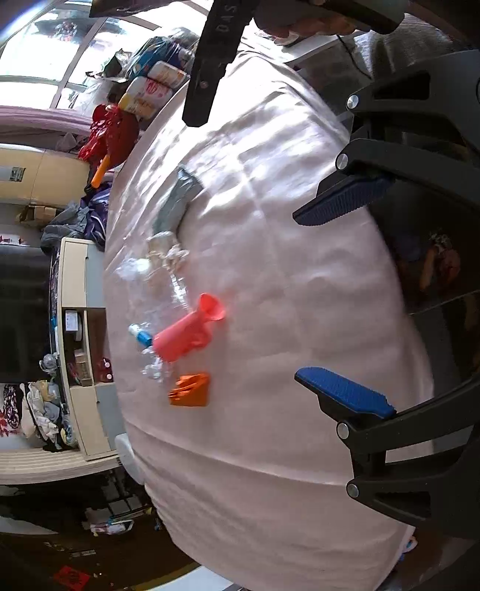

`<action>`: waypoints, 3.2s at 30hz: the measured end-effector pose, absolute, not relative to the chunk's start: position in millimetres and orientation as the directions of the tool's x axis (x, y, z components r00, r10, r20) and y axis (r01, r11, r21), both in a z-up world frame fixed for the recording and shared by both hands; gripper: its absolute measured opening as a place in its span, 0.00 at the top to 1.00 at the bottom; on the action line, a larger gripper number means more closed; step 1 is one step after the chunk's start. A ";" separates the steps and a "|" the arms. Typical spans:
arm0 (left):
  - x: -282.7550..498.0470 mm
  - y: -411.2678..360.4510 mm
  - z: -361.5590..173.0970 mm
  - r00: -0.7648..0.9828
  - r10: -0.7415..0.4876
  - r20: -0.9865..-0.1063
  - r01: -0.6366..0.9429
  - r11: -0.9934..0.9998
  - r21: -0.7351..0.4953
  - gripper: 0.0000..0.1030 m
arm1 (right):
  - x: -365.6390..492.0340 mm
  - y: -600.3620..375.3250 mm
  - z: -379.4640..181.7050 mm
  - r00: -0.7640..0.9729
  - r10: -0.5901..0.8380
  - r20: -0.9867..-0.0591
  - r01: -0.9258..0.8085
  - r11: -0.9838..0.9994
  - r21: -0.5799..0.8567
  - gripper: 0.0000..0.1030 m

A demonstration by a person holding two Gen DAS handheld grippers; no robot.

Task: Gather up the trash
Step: 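Grasp the pink plastic horn with the left tool while the right tool grasps the silver snack bag, then lower the horn and snack bag into the black bin and open both tools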

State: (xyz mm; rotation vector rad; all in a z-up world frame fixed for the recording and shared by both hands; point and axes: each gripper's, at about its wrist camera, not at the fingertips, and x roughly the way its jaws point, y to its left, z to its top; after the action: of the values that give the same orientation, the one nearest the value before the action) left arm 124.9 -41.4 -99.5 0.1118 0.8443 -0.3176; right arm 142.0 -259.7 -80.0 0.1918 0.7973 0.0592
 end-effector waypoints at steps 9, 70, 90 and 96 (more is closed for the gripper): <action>195.6 -41.5 -97.2 0.635 -0.194 -0.748 0.248 0.968 -0.041 0.28 | 206.2 -260.1 -93.0 0.691 0.092 -0.717 -0.006 0.993 0.122 0.22; 22.3 -42.2 -104.4 0.675 -0.201 -0.710 0.292 0.957 0.006 0.76 | 13.6 -231.2 -106.9 0.710 0.331 -0.621 -0.220 0.943 0.251 0.64; -23.3 -36.9 -187.1 0.490 -0.221 -0.843 0.315 0.947 -0.065 1.00 | -15.7 -203.4 -182.9 0.551 0.341 -0.762 -0.179 0.940 0.291 0.64; -20.5 -38.1 -201.4 0.463 -0.214 -0.860 0.314 0.947 -0.067 1.00 | -13.4 -201.2 -199.2 0.498 0.312 -0.809 -0.163 0.950 0.266 0.64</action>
State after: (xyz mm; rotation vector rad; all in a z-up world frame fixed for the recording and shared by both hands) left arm -20.5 -38.1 -201.4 0.1063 1.0400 -0.3251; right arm -13.4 -201.2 -199.2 0.1617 1.0098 0.2890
